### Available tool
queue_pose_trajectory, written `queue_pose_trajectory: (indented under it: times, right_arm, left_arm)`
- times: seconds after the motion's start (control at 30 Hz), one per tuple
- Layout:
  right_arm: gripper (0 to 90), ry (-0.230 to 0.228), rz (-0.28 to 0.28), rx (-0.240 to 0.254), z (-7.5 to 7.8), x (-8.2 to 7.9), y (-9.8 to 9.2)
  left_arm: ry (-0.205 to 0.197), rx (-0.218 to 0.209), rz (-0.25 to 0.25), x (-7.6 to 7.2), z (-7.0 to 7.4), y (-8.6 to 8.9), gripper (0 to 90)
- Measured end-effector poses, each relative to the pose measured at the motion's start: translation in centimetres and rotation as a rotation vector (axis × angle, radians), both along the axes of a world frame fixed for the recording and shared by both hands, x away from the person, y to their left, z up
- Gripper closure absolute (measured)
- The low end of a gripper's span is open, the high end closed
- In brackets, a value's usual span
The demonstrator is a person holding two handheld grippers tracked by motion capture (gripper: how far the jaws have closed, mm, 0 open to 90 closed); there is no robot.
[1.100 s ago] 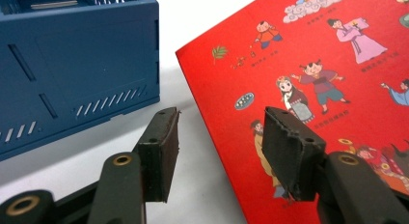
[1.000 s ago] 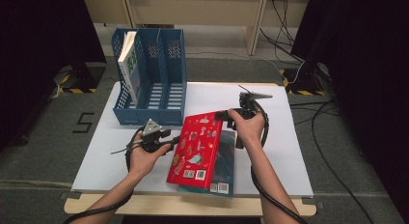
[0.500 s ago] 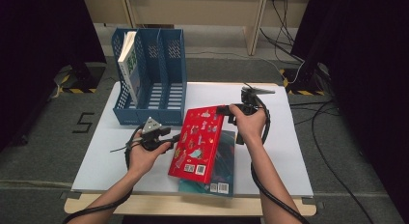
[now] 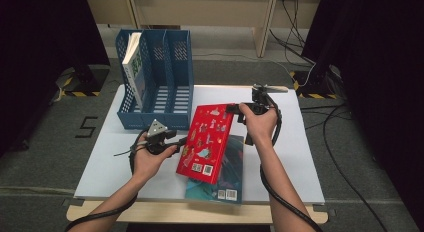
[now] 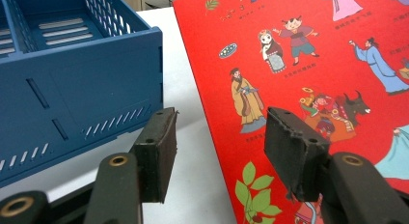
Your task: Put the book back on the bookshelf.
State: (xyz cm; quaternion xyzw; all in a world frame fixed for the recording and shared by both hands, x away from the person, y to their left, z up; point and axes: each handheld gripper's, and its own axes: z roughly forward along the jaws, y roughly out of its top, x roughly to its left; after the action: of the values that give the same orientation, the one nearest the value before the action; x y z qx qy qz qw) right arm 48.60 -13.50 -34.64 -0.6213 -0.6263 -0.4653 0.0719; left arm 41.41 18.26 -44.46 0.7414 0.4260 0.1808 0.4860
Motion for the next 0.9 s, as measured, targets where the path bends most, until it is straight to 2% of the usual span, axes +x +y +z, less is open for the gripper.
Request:
queue_pose_trajectory:
  times: [0.9]
  right_arm:
    - [79.0, -0.052, -0.034, -0.014, 1.5, 0.7, 0.0]
  left_arm:
    - [-0.028, -0.006, 0.001, 0.6, 1.5, -0.2, 43.0]
